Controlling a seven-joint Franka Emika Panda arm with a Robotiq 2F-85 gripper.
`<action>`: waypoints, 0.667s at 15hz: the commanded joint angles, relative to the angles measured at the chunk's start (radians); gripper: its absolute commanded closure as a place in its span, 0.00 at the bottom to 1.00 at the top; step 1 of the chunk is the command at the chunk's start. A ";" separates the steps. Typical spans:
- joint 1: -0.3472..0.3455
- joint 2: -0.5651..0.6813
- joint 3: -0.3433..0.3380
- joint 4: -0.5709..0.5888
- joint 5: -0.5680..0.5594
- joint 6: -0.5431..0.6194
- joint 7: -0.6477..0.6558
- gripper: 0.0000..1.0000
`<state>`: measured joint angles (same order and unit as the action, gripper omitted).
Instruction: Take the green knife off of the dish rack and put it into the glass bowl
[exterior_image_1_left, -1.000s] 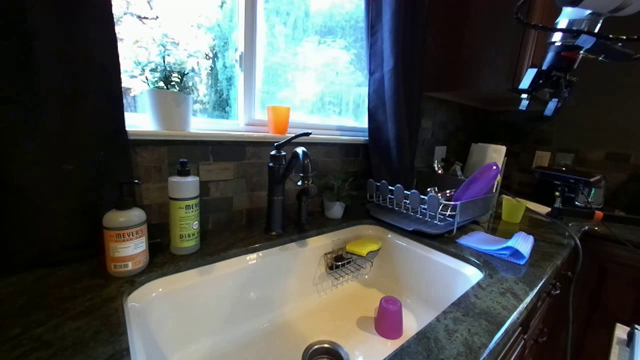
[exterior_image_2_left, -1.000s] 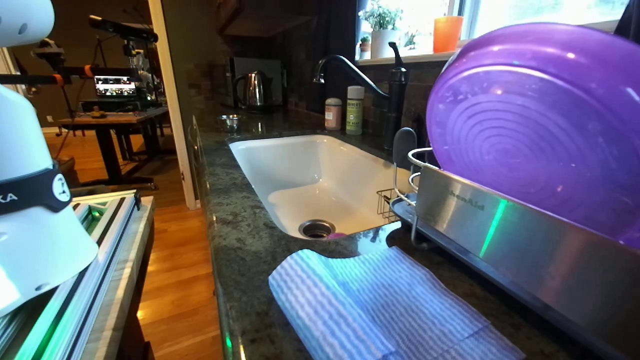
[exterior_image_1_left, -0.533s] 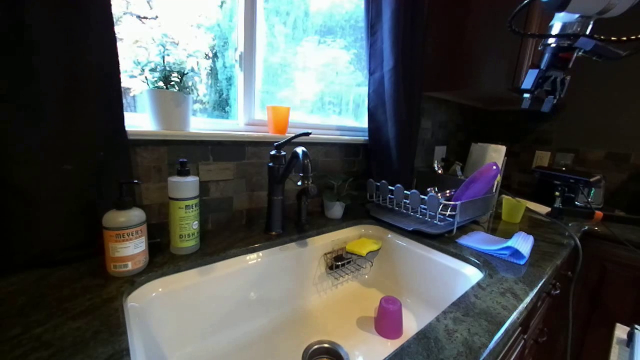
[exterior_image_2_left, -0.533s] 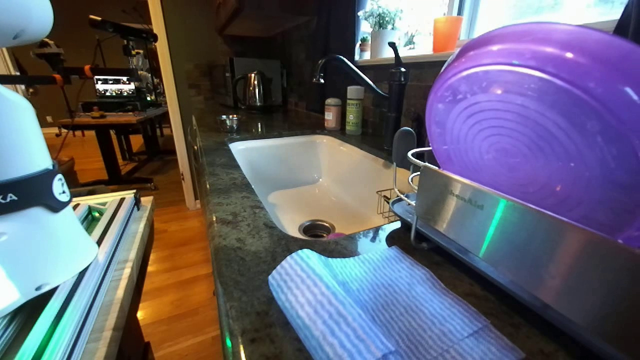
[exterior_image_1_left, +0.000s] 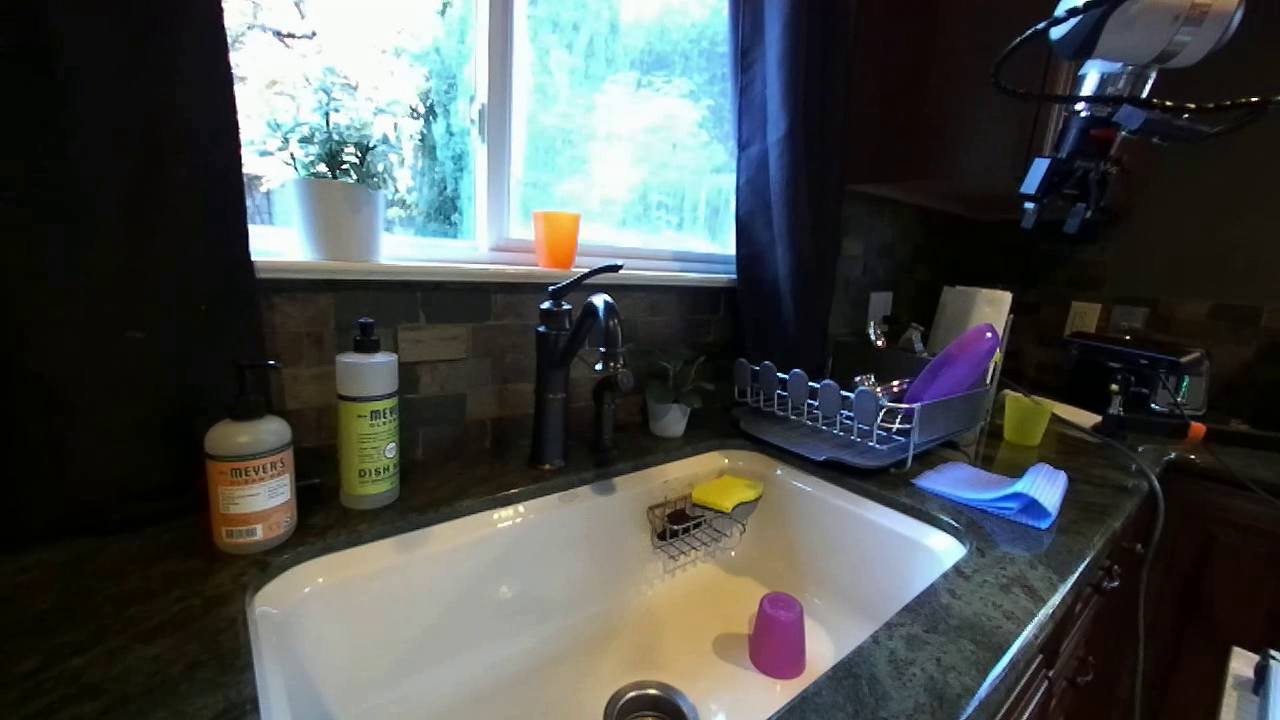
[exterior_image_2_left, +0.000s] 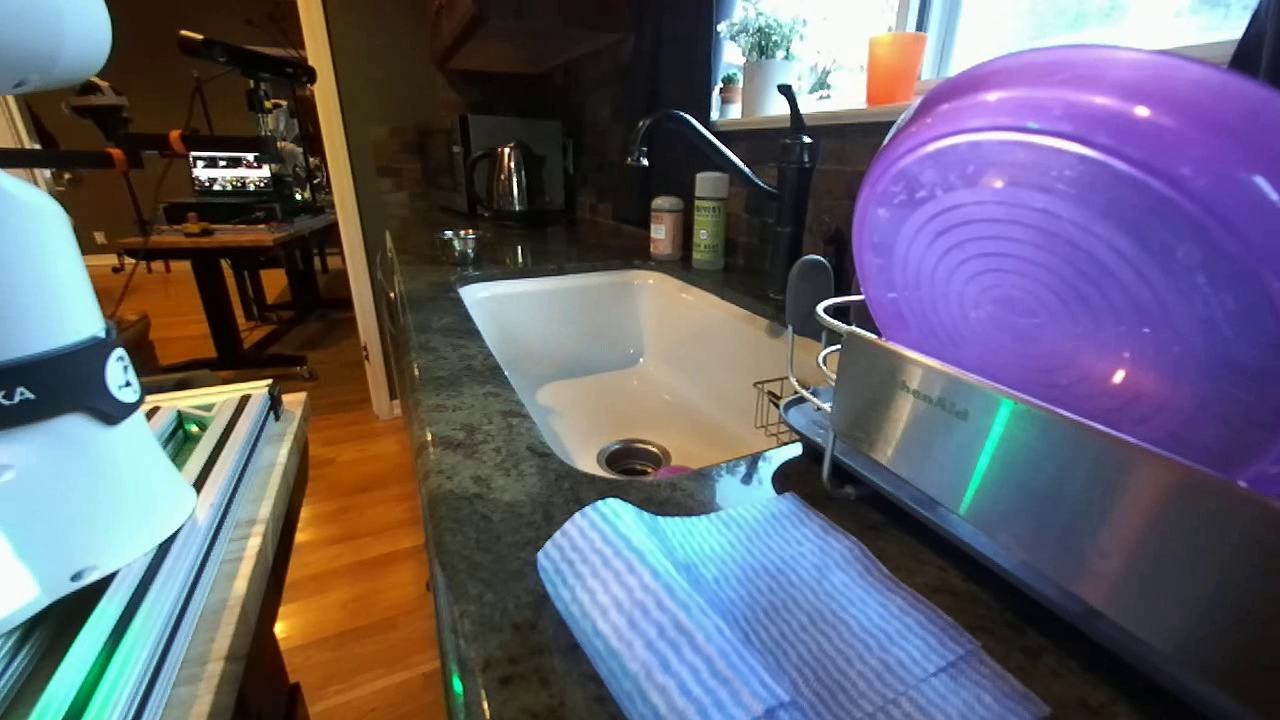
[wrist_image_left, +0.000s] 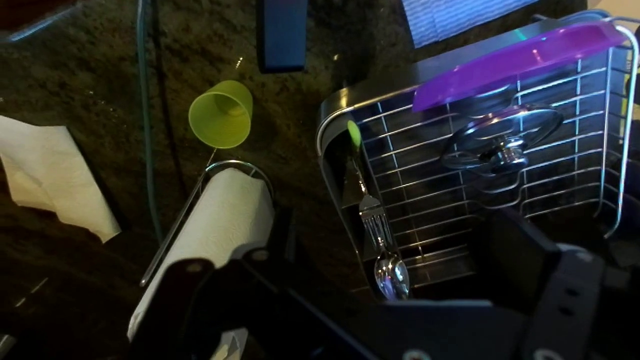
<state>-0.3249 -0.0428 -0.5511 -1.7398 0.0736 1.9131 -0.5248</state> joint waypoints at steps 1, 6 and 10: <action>-0.035 0.033 0.044 -0.035 -0.016 0.104 -0.007 0.00; -0.081 0.168 0.076 -0.035 0.026 0.166 -0.079 0.00; -0.129 0.292 0.128 0.005 0.027 0.134 -0.134 0.00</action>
<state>-0.4084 0.1652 -0.4659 -1.7789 0.0827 2.0598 -0.6124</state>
